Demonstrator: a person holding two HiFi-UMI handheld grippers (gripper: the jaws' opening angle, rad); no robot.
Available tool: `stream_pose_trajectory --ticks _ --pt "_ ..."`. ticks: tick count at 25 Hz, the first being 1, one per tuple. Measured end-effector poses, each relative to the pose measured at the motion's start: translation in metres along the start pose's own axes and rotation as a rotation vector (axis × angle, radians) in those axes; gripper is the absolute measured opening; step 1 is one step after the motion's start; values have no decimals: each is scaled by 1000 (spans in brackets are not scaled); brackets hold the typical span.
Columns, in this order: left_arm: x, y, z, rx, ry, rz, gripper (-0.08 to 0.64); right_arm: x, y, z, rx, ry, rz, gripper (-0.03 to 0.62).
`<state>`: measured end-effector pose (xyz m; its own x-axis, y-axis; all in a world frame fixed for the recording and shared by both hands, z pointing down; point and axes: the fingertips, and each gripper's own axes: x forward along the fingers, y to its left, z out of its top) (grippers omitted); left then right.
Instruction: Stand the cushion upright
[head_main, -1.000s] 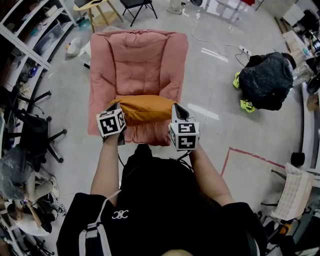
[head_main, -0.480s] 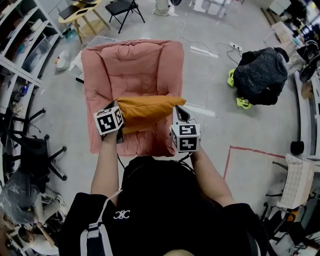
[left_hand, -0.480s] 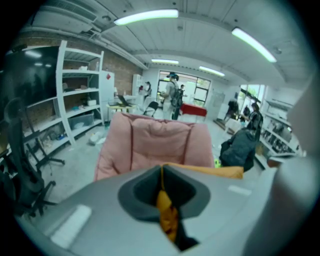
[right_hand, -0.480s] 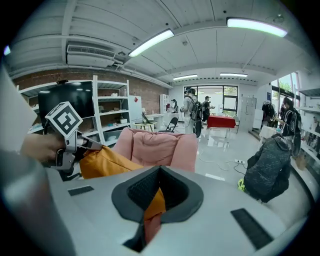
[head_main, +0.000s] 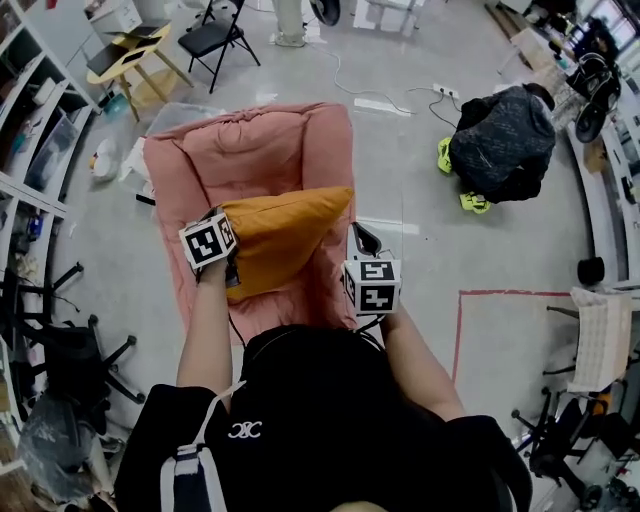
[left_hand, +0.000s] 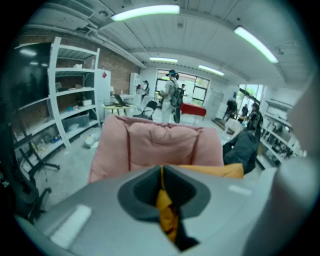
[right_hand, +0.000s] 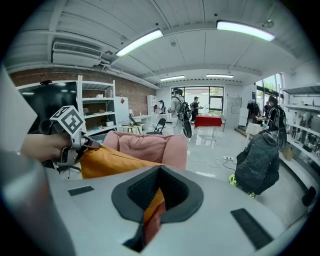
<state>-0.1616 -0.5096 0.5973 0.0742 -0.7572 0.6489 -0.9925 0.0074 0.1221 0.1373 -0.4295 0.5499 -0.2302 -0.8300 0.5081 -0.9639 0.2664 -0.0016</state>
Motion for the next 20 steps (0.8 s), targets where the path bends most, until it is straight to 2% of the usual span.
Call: stream_pose_trajectory --ticks 8,12,16,20 --pt "51 17 32 -30 8 -21 24 10 -21 12 57 -23 -97 -3" --pt "60 16 57 50 -63 -10 45 11 -26 12 76 -18 -125 -3" --pt "55 12 74 153 -108 35 104 14 -26 9 84 -6 -135 -3" --pt "32 14 85 189 -157 44 103 21 -17 8 85 2 -132 -3"
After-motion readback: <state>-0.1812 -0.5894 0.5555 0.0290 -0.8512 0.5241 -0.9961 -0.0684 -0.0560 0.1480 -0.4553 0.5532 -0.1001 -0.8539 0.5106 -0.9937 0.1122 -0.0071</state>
